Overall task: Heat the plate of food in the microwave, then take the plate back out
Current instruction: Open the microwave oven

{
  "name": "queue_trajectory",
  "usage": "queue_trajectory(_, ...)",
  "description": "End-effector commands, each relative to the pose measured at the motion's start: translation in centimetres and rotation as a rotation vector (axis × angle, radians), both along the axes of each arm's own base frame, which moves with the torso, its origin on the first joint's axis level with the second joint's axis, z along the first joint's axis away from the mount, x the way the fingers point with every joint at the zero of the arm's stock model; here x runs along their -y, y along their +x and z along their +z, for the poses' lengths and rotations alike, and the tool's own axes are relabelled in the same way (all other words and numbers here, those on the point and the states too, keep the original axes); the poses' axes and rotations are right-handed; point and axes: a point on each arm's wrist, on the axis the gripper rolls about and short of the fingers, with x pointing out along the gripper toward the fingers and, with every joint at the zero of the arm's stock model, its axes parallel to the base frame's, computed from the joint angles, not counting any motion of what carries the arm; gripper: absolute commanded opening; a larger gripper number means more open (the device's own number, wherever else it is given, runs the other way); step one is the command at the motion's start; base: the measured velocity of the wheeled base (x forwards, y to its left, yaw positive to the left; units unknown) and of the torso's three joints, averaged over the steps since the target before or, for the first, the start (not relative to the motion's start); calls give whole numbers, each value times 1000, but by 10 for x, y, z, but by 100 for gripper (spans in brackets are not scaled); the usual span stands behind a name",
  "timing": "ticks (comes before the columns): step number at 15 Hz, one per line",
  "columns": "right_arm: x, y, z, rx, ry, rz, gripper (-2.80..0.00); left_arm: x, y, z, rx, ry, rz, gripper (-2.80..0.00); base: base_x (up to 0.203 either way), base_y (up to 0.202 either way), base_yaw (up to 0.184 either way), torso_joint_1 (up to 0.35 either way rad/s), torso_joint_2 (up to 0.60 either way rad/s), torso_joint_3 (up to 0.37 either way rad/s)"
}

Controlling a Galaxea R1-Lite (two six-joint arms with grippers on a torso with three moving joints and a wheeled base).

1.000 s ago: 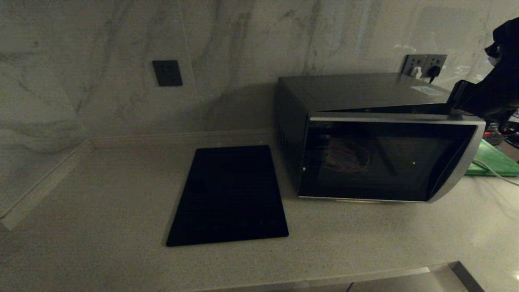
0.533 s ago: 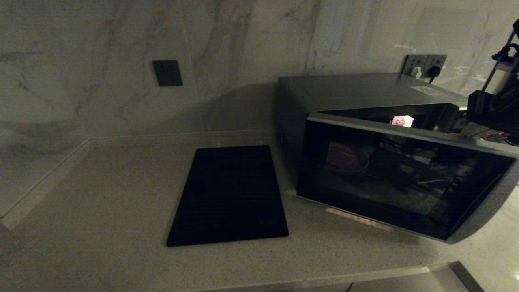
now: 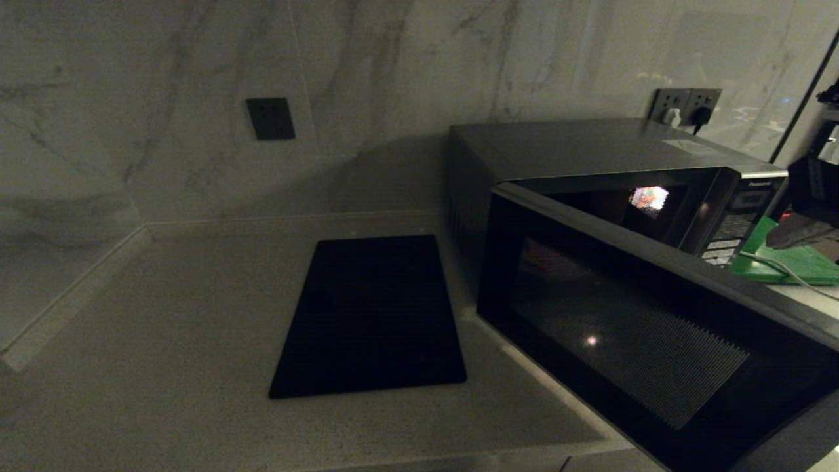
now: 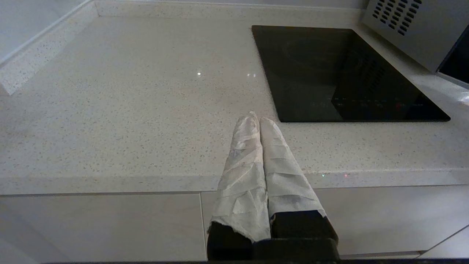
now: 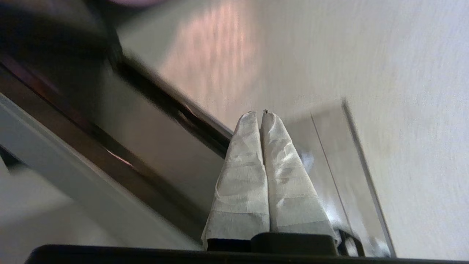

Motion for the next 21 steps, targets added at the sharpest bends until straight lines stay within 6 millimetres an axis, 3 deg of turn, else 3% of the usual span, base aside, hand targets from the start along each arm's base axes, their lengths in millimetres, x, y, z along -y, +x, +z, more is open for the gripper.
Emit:
queue_trajectory(1, -12, -9, -7, -110, -12, 63, -280, 0, 0, 0, -1, -1, 1, -280, 0, 0, 0, 0, 0, 0)
queue_trajectory(11, -83, -42, -19, -205, -110, 507, -280, 0, 0, 0, -1, -1, 1, -280, 0, 0, 0, 0, 0, 0)
queue_trajectory(17, -136, -60, -26, -200, -148, 745, -280, 0, 0, 0, -1, -1, 1, -280, 0, 0, 0, 0, 0, 0)
queue_trajectory(19, -155, -60, -31, -185, -181, 782, -280, 0, 0, 0, -1, -1, 1, -280, 0, 0, 0, 0, 0, 0)
queue_trajectory(21, -160, -59, -33, -178, -188, 763, -280, 0, 0, 0, -1, -1, 1, -280, 0, 0, 0, 0, 0, 0)
